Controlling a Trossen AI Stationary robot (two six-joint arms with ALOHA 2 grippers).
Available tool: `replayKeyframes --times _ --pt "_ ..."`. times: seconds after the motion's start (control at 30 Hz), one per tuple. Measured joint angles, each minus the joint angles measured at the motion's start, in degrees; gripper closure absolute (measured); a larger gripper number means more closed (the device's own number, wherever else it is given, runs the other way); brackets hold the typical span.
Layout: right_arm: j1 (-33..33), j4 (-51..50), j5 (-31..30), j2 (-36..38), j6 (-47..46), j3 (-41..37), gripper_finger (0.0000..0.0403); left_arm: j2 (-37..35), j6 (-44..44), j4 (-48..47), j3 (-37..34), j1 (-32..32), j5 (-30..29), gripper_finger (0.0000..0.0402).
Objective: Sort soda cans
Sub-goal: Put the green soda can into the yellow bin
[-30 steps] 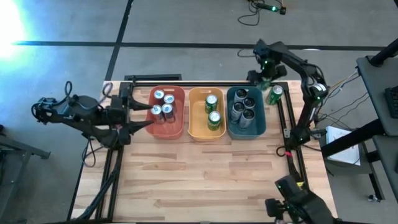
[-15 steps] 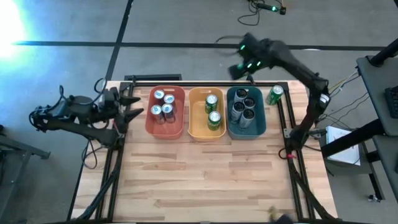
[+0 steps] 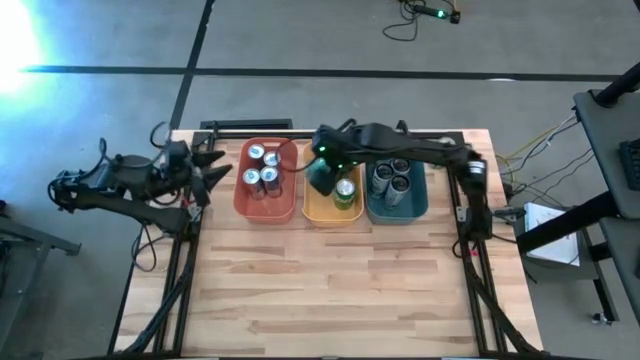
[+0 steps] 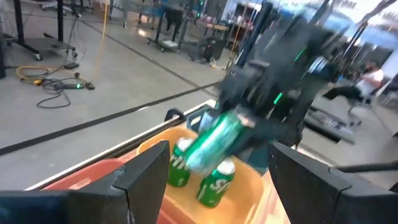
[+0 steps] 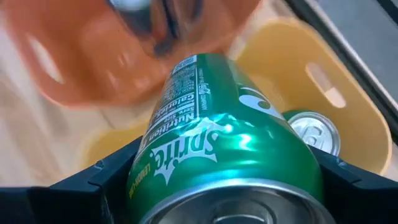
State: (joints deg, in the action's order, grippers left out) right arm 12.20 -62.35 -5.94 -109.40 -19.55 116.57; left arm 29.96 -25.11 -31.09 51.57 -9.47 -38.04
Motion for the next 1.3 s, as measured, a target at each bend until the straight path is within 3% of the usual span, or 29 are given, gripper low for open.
replayKeyframes --times 0.5,0.67,1.03,1.3 --pt "2.45 -6.33 -0.25 -17.64 29.8 8.34 0.0089 2.3 -3.87 -1.25 0.44 0.0 -0.29 0.015" --pt "2.86 -7.32 -1.53 -21.35 31.45 8.79 0.0092 2.88 -4.39 -0.85 0.59 0.0 -0.55 0.015" --pt "3.07 -7.76 -1.81 -21.21 32.8 8.88 0.0087 3.27 -6.99 -0.45 0.59 0.0 -0.55 0.015" --pt "3.15 -9.44 -3.21 -18.82 32.45 8.88 0.0037 2.5 -5.38 -0.46 1.28 0.0 -0.54 0.015"
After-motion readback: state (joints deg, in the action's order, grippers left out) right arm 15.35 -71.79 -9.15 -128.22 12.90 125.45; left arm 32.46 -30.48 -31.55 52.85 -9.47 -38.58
